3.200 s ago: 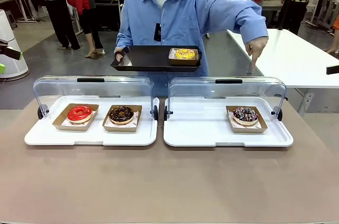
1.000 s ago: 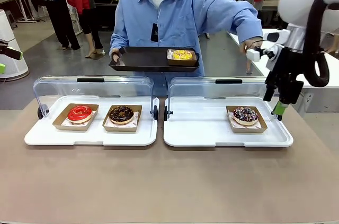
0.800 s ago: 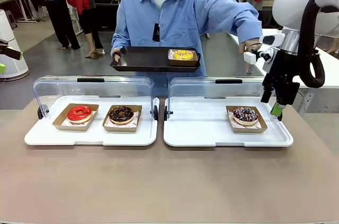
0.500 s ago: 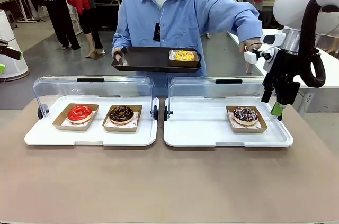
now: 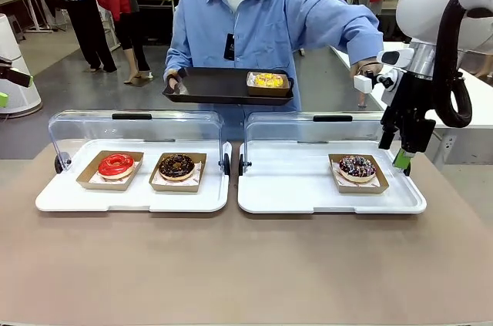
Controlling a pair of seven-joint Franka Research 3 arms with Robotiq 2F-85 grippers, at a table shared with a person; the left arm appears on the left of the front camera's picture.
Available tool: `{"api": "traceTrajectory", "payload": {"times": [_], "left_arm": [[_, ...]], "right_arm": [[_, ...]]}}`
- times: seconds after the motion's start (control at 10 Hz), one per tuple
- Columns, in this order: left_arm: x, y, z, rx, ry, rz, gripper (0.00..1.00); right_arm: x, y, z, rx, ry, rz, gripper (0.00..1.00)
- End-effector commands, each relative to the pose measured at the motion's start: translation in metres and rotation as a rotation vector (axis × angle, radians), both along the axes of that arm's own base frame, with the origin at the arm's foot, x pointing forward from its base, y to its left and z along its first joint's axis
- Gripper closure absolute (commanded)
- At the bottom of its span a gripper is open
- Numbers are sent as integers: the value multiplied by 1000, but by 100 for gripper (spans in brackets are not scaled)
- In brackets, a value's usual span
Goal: Provide the desired donut to the person.
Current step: Pick up and lift the Paper togo box containing the Donut pointed at by the person.
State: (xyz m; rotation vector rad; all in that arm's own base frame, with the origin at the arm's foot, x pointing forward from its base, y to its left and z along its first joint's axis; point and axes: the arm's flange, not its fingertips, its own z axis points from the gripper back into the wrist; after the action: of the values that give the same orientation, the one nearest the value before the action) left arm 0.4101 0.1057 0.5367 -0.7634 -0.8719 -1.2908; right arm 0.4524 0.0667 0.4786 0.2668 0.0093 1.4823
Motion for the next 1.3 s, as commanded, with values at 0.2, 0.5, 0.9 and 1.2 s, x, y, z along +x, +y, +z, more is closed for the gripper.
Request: {"api": "traceTrajectory", "payload": {"times": [0.2,0.5,0.9,1.2], "left_arm": [[-1,1,2,-4,-2,-3,0],[-1,1,2,-4,-2,-3,0],[-1,1,2,-4,-2,-3,0],[-1,1,2,-4,-2,-3,0]], "right_arm": [[-16,43,-24,-166,-103,-26,0],[-17,70,-51,-202,-190,-18,0],[-8,60,-71,-150,-244,24,0],[0,51,-89,-97,-239,80,0]]}}
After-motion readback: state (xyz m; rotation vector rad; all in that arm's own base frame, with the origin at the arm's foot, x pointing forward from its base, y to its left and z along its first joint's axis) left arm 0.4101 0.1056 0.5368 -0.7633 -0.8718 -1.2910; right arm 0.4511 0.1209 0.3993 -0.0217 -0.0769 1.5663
